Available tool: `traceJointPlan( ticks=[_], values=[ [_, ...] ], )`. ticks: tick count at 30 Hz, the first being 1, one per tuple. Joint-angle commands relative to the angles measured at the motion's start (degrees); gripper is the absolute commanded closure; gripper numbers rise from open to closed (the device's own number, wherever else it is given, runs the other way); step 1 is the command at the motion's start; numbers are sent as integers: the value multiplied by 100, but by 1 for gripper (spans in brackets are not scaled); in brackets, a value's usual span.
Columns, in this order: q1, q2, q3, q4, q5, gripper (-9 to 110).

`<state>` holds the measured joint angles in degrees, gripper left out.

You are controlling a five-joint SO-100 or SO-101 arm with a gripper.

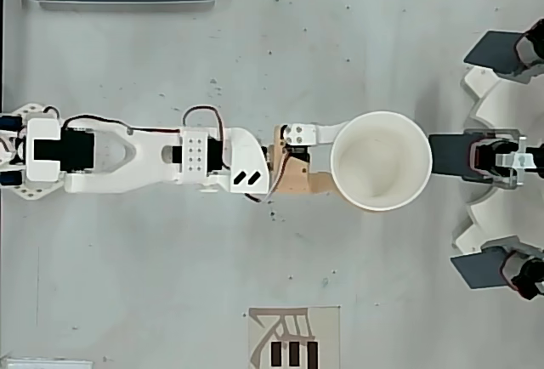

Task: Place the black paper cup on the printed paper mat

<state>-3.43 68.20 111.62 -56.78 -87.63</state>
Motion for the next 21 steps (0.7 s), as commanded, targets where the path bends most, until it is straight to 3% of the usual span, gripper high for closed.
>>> traceJointPlan(
  ticks=[1, 21],
  values=[
    [62, -26, -272, -88, -167, 93],
    [70, 237, -26, -114, -158, 93]
  ],
)
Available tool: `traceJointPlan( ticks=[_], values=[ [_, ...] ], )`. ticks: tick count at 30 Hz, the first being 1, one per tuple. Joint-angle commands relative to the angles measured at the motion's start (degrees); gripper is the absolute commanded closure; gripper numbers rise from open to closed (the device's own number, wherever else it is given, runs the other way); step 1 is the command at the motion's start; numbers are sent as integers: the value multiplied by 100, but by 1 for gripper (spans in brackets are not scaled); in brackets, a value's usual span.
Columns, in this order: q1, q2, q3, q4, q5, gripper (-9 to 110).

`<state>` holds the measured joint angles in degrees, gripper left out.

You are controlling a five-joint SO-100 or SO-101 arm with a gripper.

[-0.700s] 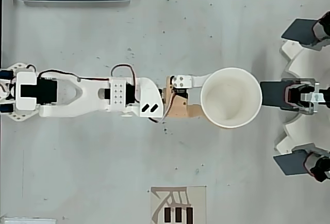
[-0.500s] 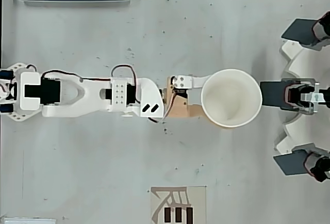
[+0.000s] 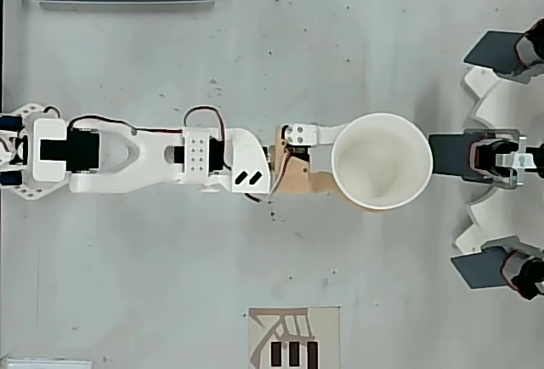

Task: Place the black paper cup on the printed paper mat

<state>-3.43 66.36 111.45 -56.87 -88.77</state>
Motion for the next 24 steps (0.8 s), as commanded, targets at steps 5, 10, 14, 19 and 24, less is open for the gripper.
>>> traceJointPlan(
  ticks=[5, 10, 14, 19, 24],
  values=[
    [79, 923, 387, -97, -26, 93],
    [79, 1521, 879, -88, -18, 93],
    [88, 2083, 1433, -79, -18, 93],
    [88, 2795, 2259, -132, -18, 94],
    [97, 3305, 3059, -501, -18, 94]
  ],
)
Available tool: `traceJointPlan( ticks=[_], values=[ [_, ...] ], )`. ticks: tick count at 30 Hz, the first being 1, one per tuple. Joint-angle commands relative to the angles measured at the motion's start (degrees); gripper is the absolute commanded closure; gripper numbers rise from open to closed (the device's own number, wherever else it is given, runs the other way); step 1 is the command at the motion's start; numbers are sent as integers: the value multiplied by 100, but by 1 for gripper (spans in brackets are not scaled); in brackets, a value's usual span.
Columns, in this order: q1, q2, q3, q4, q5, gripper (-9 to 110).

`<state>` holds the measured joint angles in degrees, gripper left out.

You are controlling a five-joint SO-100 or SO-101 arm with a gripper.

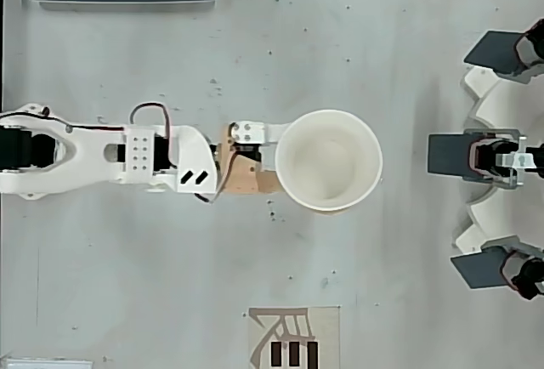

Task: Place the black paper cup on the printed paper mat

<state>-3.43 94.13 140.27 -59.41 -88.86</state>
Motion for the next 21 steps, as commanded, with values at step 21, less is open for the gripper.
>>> traceJointPlan(
  ticks=[21],
  values=[
    [396, 2206, 2505, -1002, 62, 94]
  ],
)
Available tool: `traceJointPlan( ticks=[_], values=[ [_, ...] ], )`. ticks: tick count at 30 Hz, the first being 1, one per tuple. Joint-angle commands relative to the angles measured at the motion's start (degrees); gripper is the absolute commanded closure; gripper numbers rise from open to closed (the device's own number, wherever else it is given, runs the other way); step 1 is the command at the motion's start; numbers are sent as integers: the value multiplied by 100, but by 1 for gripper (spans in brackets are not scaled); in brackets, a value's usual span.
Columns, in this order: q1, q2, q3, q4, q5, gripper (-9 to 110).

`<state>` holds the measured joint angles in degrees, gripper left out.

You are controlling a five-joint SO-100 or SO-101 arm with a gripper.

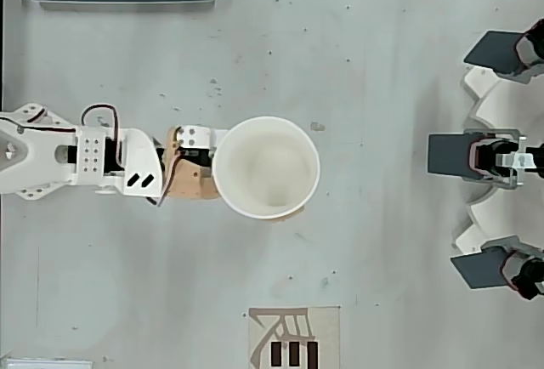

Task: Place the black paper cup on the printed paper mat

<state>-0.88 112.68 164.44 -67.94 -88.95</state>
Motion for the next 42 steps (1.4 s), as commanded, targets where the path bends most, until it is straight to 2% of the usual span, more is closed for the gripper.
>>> traceJointPlan(
  ticks=[1, 10, 27, 42],
  values=[
    [193, 404, 185, -185, 79, 94],
    [606, 773, 888, -413, 185, 94],
    [1441, 545, 905, -598, 246, 93],
    [2522, -905, -404, -826, 369, 93]
  ],
)
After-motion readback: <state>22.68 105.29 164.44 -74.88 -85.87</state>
